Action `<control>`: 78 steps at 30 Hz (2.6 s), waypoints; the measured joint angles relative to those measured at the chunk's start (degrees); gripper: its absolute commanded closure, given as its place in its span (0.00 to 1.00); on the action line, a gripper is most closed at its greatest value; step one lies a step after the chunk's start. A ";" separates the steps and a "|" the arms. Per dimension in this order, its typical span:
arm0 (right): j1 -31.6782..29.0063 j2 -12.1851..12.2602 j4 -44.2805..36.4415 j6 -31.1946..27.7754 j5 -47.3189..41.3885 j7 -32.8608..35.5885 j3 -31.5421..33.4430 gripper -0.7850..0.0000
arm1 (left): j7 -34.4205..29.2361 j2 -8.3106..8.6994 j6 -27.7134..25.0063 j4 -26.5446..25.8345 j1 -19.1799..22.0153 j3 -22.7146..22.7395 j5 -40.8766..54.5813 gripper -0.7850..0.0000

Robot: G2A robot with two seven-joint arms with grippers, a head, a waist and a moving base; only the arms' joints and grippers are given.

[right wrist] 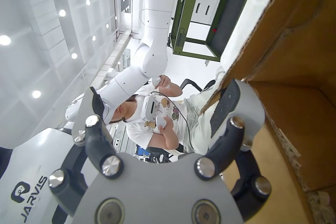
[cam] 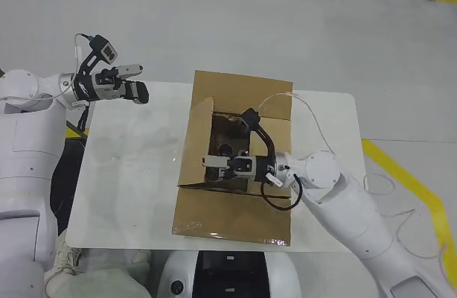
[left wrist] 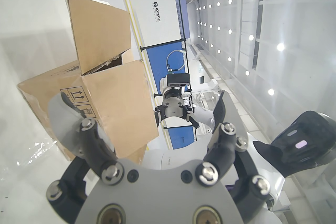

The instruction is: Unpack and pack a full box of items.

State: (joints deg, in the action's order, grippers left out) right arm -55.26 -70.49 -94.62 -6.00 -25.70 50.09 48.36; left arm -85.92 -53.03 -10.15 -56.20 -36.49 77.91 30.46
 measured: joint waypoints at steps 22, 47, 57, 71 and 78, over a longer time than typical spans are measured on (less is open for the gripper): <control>13.63 -9.63 10.76 -1.66 3.84 -10.83 -17.28 0.00 | 1.99 1.82 3.89 -12.63 -6.32 7.12 9.83 0.00; 3.68 -7.17 1.93 3.50 16.13 -11.44 -6.14 0.00 | 2.27 -1.35 4.91 9.03 2.61 -9.01 2.11 0.00; -10.69 -2.58 -11.85 6.73 22.54 -9.38 7.24 0.00 | 5.09 -2.92 4.66 12.65 2.78 -13.69 -0.70 0.00; -20.86 0.00 -17.61 6.12 23.05 -6.96 17.06 0.00 | 5.11 -5.18 4.71 15.56 3.34 -16.94 2.42 0.00; -22.13 0.43 -18.66 5.51 23.13 -6.34 17.90 0.00 | 4.30 -4.84 3.29 14.96 4.17 -15.40 3.06 0.00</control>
State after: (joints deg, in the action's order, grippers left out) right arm -77.39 -70.06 -113.28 -0.48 -2.57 43.76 66.26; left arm -81.62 -57.87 -6.87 -41.23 -32.32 62.51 33.53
